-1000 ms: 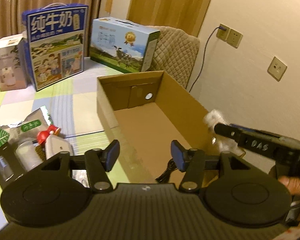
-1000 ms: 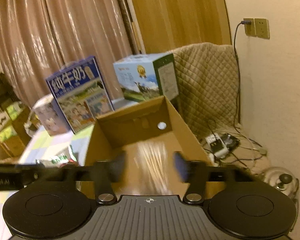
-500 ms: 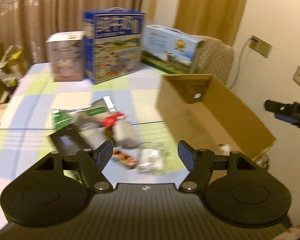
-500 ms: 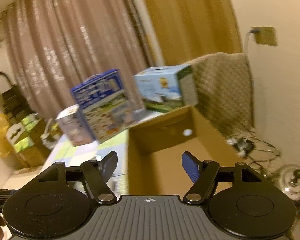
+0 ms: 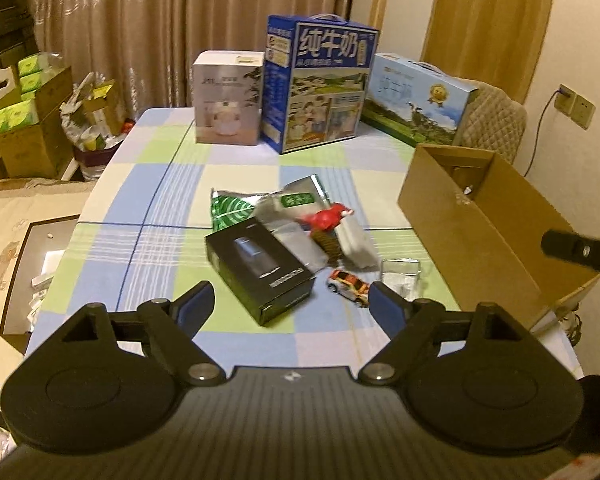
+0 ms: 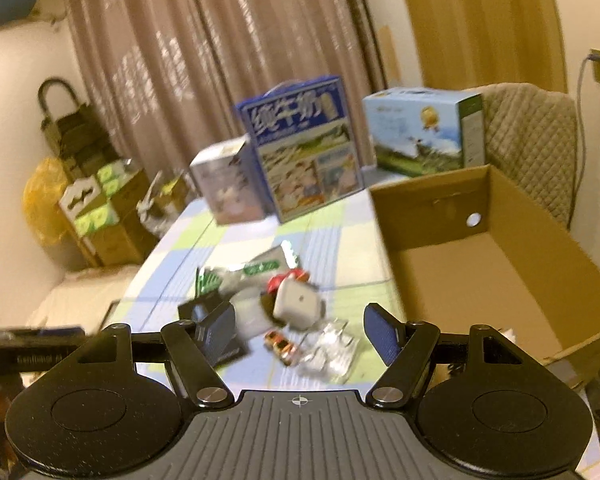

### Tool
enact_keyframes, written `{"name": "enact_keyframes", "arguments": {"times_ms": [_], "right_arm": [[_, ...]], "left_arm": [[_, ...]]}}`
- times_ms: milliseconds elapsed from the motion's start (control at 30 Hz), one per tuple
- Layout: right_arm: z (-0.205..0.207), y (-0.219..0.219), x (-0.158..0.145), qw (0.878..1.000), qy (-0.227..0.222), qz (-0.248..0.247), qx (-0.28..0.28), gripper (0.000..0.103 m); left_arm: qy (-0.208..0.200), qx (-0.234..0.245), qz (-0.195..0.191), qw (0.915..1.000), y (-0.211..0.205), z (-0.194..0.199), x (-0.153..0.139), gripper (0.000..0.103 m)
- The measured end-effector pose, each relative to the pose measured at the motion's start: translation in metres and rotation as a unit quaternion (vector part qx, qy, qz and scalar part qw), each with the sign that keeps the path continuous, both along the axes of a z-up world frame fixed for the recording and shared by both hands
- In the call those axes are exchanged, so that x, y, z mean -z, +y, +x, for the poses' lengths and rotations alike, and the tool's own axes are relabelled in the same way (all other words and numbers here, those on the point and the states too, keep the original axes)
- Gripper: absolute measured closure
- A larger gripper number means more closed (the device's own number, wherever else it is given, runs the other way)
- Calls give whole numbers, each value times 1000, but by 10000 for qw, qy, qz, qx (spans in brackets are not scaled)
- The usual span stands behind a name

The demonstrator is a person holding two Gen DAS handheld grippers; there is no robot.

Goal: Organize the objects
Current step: 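Withdraw both open tools from the box back over the table, then grasp the clear plastic hook package with the right tool while the left tool grasps the toy car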

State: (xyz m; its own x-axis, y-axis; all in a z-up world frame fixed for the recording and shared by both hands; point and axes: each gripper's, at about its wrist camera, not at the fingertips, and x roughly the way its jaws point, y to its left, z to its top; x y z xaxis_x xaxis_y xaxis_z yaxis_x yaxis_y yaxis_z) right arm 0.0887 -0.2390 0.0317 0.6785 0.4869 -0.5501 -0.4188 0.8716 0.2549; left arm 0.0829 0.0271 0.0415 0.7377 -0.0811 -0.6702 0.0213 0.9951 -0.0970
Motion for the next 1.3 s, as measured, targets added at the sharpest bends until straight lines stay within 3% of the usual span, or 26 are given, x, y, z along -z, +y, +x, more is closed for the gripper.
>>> {"name": "enact_keyframes", "arguments": {"times_ms": [567,900,1300], "right_arm": [[33,44,80,9969,498,-572,-214,34],[74,64,124,9933,677,-938,-27,34],[111,78,153,9910,696,-1132,173,29]], "left_arm": [[359,-229,-198,9989,28,31,53,16],[523,-172,-283,9981,29,66,84,15],[658,-193,-446,9966,33,93,114,14]]}}
